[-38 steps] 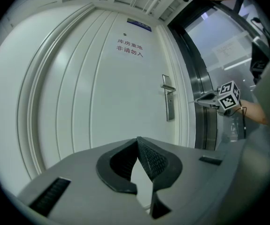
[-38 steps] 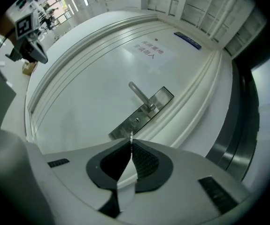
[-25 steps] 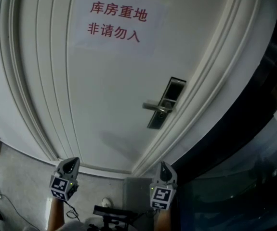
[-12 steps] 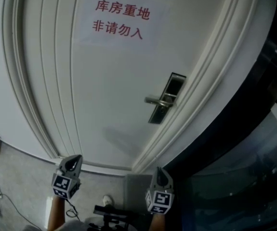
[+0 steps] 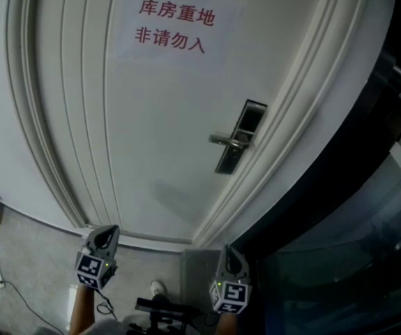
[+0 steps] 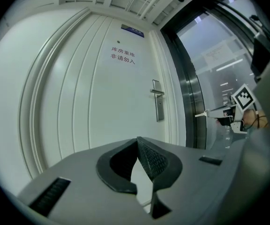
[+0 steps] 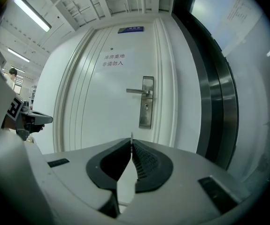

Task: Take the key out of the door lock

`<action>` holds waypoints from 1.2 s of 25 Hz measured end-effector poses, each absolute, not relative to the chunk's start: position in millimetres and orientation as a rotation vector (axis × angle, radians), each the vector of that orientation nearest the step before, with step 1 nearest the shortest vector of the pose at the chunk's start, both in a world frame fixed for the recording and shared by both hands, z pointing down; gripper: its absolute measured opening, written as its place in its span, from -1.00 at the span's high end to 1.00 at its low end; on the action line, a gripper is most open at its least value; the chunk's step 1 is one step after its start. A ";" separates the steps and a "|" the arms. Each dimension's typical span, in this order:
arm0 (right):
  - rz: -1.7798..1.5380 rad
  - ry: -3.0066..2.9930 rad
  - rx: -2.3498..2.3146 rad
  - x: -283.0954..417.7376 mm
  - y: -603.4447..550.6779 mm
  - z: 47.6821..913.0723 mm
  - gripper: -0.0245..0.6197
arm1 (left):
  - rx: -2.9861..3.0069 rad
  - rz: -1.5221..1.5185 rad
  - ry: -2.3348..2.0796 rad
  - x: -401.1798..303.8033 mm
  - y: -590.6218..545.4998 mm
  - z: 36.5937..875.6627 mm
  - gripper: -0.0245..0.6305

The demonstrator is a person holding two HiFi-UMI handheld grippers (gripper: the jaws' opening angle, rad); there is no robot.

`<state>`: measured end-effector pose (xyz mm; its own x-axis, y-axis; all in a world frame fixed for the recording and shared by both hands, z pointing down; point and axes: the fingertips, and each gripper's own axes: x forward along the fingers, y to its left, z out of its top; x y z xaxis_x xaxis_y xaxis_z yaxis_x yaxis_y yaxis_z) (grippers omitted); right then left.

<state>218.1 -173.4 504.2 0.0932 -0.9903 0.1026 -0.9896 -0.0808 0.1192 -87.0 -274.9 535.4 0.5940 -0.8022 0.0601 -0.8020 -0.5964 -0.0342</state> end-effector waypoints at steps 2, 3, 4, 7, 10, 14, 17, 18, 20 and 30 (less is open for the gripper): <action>-0.005 -2.024 2.208 216.9 -170.4 506.5 0.86 | -2.801 -0.107 1.404 -87.1 -273.0 533.7 0.90; -0.005 -2.029 2.210 216.3 -169.5 507.7 0.86 | -2.801 -0.107 1.401 -87.1 -272.0 532.9 0.90; 0.000 -2.034 2.210 215.3 -168.6 508.7 0.86 | -2.800 -0.106 1.399 -87.2 -271.1 532.1 0.90; 0.003 -2.039 2.203 215.2 -166.3 510.9 0.86 | -2.796 -0.105 1.400 -87.5 -268.8 532.1 0.90; 0.014 -2.045 2.210 213.8 -165.4 506.2 0.86 | -2.791 -0.109 1.400 -87.2 -267.9 532.7 0.90; 0.016 -2.057 2.224 216.0 -164.4 507.3 0.86 | -2.789 -0.104 1.402 -86.5 -266.6 530.2 0.90; -0.001 -2.050 2.221 218.3 -163.1 508.1 0.86 | -2.787 -0.099 1.400 -85.5 -265.7 529.8 0.90; -0.002 -2.045 2.219 218.6 -162.9 508.2 0.86 | -2.786 -0.096 1.399 -85.3 -265.9 529.8 0.90; 0.003 -2.045 2.215 218.0 -163.1 508.3 0.86 | -2.788 -0.093 1.399 -85.0 -265.6 529.8 0.90; 0.035 -2.056 2.196 213.0 -163.5 511.6 0.86 | -2.791 -0.097 1.409 -89.0 -264.4 531.2 0.90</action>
